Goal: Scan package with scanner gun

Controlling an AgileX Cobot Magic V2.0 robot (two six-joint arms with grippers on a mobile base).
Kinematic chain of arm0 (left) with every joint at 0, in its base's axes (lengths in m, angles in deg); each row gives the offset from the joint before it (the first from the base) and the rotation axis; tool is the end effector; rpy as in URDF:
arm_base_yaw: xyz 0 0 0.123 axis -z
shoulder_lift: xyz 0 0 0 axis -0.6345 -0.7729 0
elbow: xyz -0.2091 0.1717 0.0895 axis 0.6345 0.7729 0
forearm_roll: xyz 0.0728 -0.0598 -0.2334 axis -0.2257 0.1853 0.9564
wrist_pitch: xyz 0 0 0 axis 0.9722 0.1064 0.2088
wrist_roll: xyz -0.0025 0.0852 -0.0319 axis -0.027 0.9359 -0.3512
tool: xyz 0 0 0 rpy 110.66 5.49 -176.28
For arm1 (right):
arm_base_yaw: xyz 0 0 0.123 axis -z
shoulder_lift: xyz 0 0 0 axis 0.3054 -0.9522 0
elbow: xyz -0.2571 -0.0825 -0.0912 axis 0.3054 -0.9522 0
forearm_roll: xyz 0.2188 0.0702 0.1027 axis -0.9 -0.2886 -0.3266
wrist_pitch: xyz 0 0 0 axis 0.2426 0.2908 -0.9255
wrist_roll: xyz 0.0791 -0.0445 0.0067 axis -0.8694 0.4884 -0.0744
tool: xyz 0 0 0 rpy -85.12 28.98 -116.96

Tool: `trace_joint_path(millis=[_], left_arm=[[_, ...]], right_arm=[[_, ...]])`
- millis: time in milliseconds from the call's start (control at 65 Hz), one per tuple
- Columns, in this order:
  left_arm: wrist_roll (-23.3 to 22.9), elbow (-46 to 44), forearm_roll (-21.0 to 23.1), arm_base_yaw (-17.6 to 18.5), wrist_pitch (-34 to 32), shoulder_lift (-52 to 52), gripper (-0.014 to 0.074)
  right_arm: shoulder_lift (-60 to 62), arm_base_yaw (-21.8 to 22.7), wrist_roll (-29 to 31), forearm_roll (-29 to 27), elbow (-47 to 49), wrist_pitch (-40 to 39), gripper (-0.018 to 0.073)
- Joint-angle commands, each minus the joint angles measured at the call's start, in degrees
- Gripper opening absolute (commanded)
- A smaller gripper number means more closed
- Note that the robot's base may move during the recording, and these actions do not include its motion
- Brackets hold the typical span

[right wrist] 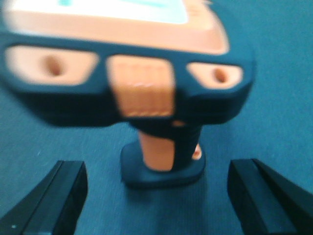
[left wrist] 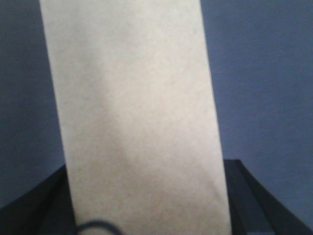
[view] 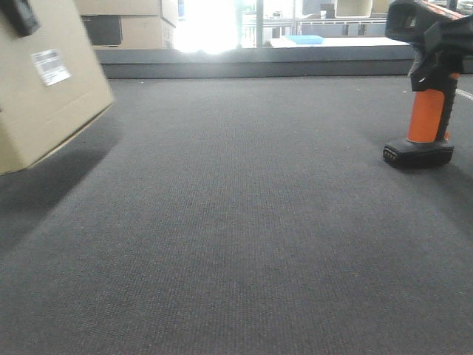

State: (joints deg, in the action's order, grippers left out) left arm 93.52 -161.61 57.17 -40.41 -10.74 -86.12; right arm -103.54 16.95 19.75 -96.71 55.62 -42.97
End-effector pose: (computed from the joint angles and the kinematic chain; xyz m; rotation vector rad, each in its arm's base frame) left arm 0.3550 -0.0108 0.3492 0.1843 2.7224 -0.2220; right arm 0.2802 0.0068 0.2544 0.0769 2.1620 0.0980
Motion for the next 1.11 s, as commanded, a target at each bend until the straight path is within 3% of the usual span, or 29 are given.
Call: trace_joint_path(millis=[0,262,785,892,1092], left_arm=[[-0.6,-0.5,-3.0,0.0,-0.3,1.0,-0.0111],[-0.6,-0.4,-7.6,0.0,-3.2,0.0,-0.0111],[-0.6,-0.4,-8.9,0.0,-2.2,-3.7,-0.0099],[-0.6,-0.4,-8.9,0.0,-0.7,-3.7,0.0017],[-0.6,-0.4,-8.9,0.0,-0.3,-3.2,0.0415]], right_arm=[[2.4,0.1,0.4,0.4,0.1,2.9,0.0468],[7.9,0.1,0.4,0.4,-0.1,9.4,0.0438],[18.5,0.1,0.4,0.4,-0.1,13.5,-0.0050],[19.8,0.1,0.4,0.4,-0.1,13.7,-0.0120],[21.5,0.1,0.4,0.4,-0.1,14.0,-0.0144]])
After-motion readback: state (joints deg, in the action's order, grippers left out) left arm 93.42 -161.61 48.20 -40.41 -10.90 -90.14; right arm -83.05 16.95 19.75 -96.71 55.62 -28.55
